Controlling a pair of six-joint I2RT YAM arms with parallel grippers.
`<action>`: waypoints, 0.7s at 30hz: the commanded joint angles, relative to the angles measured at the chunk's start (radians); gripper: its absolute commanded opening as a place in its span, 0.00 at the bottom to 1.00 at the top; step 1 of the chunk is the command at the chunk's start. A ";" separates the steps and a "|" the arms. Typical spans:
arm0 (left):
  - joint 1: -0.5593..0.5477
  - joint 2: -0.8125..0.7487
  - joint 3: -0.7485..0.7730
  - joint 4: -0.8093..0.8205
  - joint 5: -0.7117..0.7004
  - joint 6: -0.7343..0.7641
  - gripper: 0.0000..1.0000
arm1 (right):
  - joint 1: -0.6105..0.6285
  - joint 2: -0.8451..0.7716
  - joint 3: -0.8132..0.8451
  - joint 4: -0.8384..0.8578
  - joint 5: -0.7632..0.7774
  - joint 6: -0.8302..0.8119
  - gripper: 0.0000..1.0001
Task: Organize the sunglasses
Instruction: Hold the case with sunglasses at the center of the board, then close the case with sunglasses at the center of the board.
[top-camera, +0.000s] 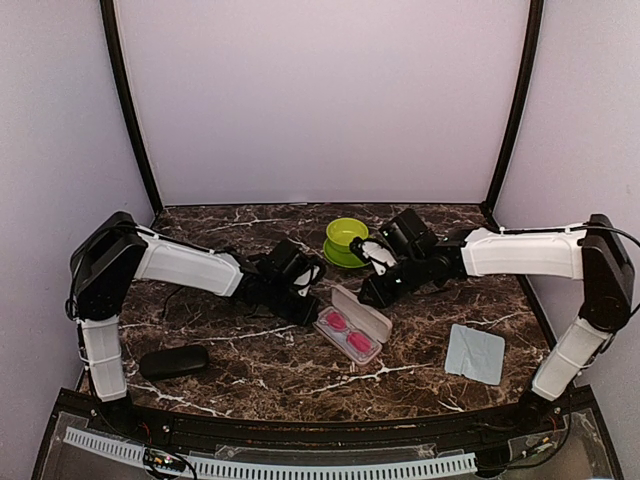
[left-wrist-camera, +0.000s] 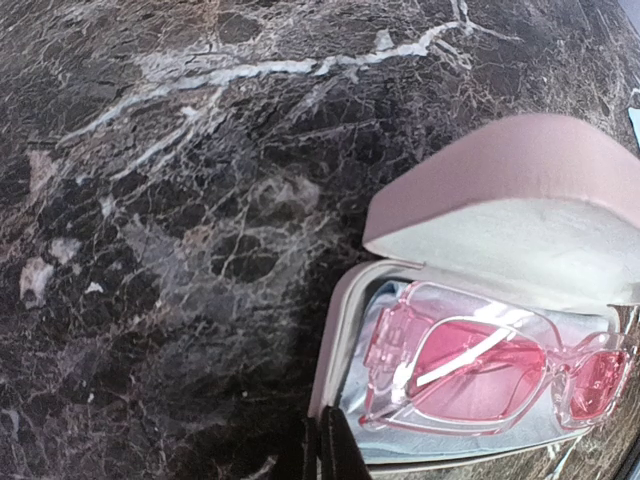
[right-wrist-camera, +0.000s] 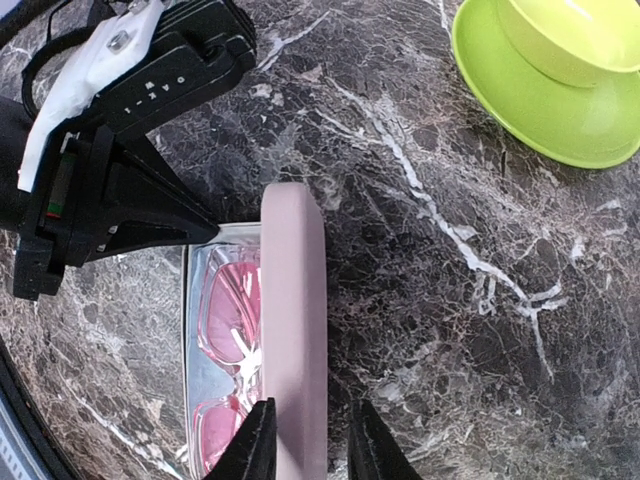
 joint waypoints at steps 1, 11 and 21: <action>-0.016 -0.048 -0.034 -0.041 -0.057 -0.047 0.00 | -0.006 -0.028 -0.028 0.023 -0.018 0.019 0.24; -0.032 -0.058 -0.049 -0.027 -0.094 -0.072 0.00 | -0.020 -0.037 -0.092 0.092 -0.103 0.079 0.26; -0.046 -0.058 -0.049 -0.029 -0.119 -0.091 0.00 | -0.025 -0.082 -0.172 0.198 -0.200 0.154 0.22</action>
